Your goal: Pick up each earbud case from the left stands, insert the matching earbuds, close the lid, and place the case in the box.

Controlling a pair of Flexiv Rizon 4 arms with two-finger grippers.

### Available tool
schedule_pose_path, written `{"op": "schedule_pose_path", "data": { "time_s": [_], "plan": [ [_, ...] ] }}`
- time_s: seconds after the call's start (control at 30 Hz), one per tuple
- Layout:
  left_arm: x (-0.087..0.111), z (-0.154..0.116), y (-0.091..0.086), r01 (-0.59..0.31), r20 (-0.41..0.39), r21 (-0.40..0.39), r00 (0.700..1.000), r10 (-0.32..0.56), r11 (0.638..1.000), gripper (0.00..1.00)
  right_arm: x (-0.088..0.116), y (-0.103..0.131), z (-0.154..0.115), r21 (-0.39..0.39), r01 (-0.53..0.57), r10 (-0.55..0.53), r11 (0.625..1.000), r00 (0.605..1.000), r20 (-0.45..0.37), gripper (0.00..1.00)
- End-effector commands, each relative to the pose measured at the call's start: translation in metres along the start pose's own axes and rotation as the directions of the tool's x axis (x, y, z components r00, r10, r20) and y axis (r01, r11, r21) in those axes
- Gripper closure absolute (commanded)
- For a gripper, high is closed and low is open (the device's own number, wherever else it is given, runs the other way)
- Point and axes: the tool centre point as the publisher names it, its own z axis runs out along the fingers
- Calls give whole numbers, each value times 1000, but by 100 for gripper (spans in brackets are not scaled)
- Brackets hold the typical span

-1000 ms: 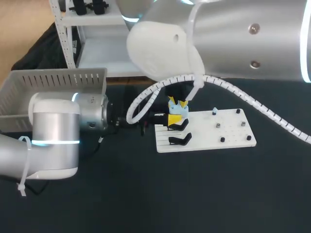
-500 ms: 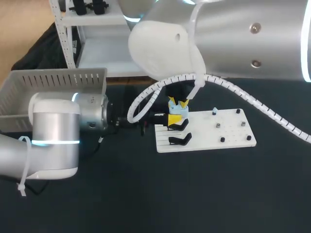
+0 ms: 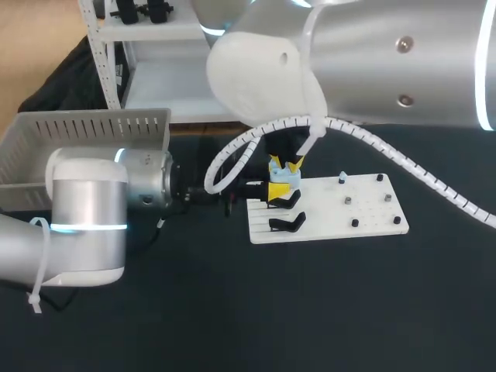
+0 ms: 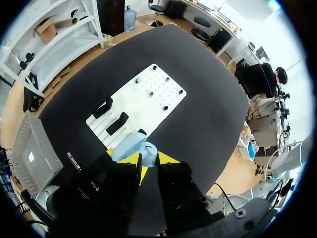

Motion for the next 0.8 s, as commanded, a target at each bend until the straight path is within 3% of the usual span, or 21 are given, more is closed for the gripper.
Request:
{"op": "schedule_pose_path", "data": {
  "time_s": [0.03, 0.4, 0.43, 0.47, 0.53, 0.8],
  "plan": [
    [0, 1, -1, -1, 0, -8, 1000, 1, 1000, 100, -1, 3, 1, 10, -2, 2, 1000, 1000, -2, 100],
    [0, 1, -1, -1, 0, -8, 1000, 1, 1000, 100, -2, 5, 5, 25, -5, 6, 1000, 1000, -14, 100],
    [0, 1, -1, -1, 0, -8, 1000, 1, 1000, 100, -3, 4, 5, 26, -6, 7, 1000, 1000, -15, 91],
    [0, 1, -1, -1, 0, -8, 1000, 1, 1000, 100, -3, 3, 4, 26, -8, 9, 1000, 1000, -16, 74],
    [0, 1, -1, -1, 0, -8, 1000, 1, 1000, 100, -2, 0, 0, 17, -14, 15, 1000, 1000, -14, 64],
    [0, 1, -1, -1, 0, -8, 1000, 1, 1000, 100, -1, -28, -18, -67, -52, 52, 996, 999, -11, 66]
  ]
}}
